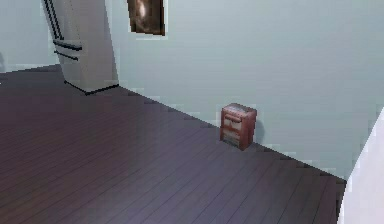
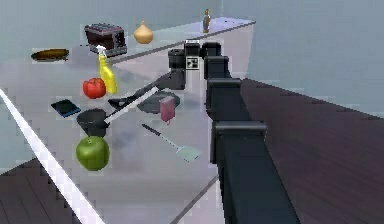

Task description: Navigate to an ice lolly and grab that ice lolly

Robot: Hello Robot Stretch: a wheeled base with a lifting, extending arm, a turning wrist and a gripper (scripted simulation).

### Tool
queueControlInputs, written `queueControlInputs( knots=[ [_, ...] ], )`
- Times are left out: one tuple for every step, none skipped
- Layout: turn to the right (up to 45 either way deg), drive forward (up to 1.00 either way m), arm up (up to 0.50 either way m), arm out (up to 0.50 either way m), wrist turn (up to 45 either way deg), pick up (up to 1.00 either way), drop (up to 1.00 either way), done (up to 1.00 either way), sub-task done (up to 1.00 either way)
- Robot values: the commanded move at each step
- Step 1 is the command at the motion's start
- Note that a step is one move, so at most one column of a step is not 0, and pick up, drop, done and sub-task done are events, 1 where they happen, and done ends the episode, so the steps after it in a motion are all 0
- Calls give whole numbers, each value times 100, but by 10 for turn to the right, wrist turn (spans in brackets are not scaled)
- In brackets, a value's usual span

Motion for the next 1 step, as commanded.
queueControlInputs(
  knots=[
    [0, 0, 0, 0, 450, 0, 0, 0, 0]
  ],
)
